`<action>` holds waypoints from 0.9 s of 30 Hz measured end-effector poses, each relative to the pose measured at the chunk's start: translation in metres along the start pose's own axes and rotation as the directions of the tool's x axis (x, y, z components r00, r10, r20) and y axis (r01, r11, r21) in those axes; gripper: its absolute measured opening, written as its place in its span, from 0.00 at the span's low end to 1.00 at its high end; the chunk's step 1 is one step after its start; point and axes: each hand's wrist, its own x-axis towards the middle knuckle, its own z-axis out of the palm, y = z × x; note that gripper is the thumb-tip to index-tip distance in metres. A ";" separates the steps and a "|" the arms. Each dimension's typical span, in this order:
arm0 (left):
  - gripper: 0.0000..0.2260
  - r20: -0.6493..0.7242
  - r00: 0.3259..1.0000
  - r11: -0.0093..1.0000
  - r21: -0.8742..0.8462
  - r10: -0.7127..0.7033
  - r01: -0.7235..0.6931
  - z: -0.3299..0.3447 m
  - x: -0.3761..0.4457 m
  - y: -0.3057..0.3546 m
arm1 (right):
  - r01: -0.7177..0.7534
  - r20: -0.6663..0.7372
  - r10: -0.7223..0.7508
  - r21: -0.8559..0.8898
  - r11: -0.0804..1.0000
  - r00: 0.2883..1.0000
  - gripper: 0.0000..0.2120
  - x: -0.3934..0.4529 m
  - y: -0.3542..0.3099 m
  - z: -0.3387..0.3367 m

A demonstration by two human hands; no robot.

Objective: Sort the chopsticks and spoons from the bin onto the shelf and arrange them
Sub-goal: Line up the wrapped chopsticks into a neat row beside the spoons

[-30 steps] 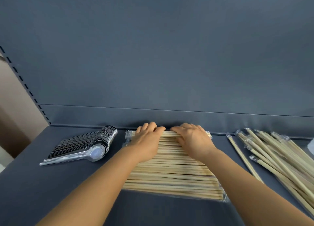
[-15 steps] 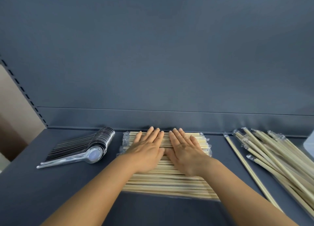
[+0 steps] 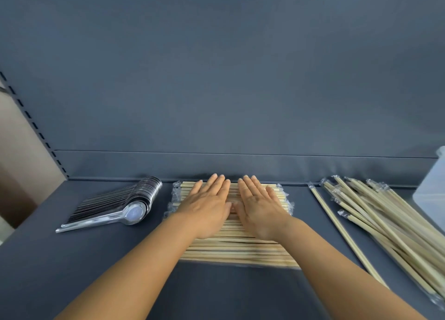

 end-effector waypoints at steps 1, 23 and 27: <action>0.26 -0.033 0.999 1.000 0.011 0.002 -0.002 -0.004 -0.002 0.005 | 0.004 -0.043 -0.005 -0.008 1.000 0.999 0.28 -0.004 0.002 -0.003; 0.23 -0.141 0.990 0.972 -0.230 0.024 -0.057 0.010 0.008 0.234 | -0.413 -0.262 0.382 -0.072 0.908 0.886 0.23 -0.145 0.145 -0.024; 0.26 -0.163 0.985 0.974 -0.227 -0.059 0.021 0.015 0.018 0.251 | -0.401 -0.256 0.364 -0.110 0.909 0.896 0.20 -0.149 0.157 -0.025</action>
